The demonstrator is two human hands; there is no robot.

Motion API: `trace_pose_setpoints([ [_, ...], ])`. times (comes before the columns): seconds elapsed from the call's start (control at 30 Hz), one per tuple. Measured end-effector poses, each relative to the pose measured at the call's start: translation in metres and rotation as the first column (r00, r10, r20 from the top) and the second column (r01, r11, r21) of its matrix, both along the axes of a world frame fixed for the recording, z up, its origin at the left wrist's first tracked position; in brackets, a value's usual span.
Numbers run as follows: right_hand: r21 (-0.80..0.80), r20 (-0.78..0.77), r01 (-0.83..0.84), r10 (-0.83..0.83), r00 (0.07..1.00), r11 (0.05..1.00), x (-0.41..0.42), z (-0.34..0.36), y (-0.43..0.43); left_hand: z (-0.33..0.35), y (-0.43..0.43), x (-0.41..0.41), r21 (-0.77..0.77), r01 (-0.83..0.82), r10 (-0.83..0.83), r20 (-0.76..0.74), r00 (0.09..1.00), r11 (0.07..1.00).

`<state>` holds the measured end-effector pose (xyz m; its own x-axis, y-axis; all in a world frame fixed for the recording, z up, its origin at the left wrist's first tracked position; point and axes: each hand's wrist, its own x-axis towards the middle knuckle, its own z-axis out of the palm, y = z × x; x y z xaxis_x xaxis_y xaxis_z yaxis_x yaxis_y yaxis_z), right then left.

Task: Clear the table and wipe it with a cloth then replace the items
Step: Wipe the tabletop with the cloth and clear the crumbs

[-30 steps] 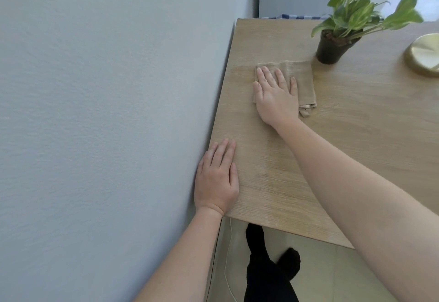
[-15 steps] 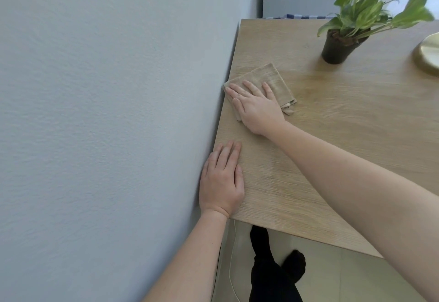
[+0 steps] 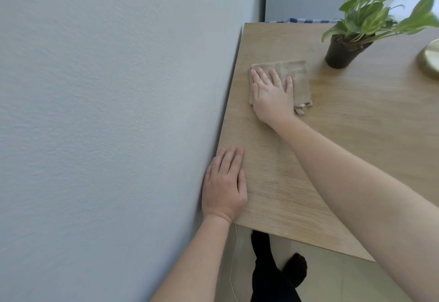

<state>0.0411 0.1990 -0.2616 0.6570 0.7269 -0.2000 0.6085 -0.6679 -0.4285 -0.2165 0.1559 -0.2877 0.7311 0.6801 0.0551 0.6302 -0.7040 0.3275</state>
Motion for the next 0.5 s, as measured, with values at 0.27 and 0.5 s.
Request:
trace_pose_setpoints([
  [0.27,-0.064,0.016,0.003,-0.002,1.0,0.998,-0.012,0.002,-0.071,-0.001,0.0,0.002,-0.007,0.003,-0.003,-0.009,1.0,1.0],
  [0.5,-0.109,0.018,0.219,-0.218,0.976,0.97,0.051,0.016,-0.012,0.002,0.0,0.003,-0.016,0.003,-0.003,-0.017,1.0,1.0],
])
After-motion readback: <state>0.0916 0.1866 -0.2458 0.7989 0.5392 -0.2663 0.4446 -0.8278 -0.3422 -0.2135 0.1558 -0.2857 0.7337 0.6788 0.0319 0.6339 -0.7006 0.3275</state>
